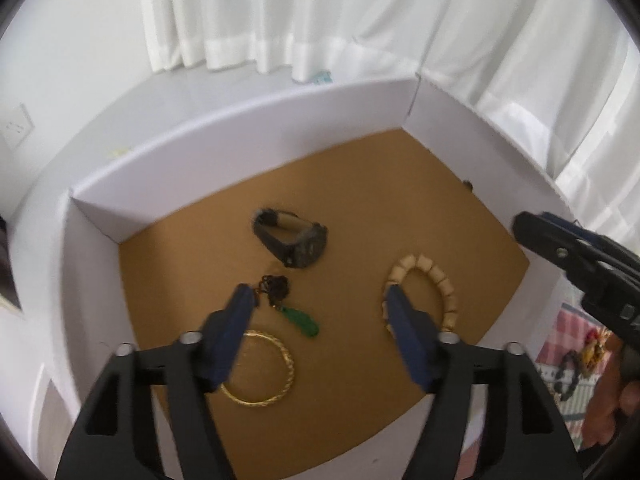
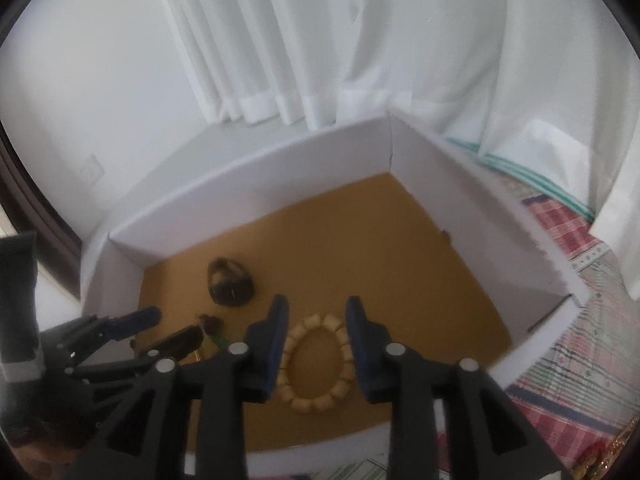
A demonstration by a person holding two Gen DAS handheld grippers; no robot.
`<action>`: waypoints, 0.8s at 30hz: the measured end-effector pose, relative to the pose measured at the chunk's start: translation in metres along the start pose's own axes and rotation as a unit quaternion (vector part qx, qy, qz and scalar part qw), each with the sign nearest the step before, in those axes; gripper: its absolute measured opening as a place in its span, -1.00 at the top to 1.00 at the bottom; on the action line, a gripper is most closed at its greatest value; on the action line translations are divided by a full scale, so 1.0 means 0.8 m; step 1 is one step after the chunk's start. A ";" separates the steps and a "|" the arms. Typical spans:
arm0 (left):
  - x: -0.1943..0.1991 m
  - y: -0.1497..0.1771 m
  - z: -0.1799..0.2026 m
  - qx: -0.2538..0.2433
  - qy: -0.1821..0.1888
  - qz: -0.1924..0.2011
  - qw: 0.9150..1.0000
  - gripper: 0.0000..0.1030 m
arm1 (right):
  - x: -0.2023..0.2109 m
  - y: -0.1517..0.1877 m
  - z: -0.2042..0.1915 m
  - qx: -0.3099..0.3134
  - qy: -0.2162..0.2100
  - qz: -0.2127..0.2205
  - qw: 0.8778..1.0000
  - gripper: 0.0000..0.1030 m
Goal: Organize jewelry
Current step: 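Carry pendant and bead bracelet into the white box and open both tools, then withdraw both tools from the box back over the tablecloth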
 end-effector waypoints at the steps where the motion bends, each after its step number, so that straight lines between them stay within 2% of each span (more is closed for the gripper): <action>1: 0.008 -0.001 -0.001 0.001 -0.001 0.010 1.000 -0.58 | 0.008 -0.001 0.001 -0.001 0.006 0.008 1.000 -0.12; 5: 0.040 0.006 0.004 -0.008 -0.006 0.041 0.999 -0.70 | 0.051 0.009 0.004 0.002 0.019 0.027 0.999 -0.16; 11: 0.088 0.034 0.032 -0.035 0.012 0.069 0.997 -0.82 | 0.106 0.047 0.009 -0.004 0.043 0.032 0.999 -0.25; 18: 0.131 0.074 0.077 -0.073 0.048 0.081 0.993 -0.85 | 0.180 0.123 0.034 -0.006 0.108 0.035 0.993 -0.25; 24: 0.154 0.116 0.117 -0.106 0.074 0.080 0.988 -0.87 | 0.235 0.190 0.060 -0.034 0.153 0.043 0.987 -0.25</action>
Point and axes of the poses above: each gripper's, at about its wrist camera, not at the fingertips, and x roughly against the way its jaws point, z to its right, y to its underside, the point moved 8 cm from there along -x, roughly the way its jaws point, and after that the axes turned 3 degrees about -y, right-handed, at the moved point
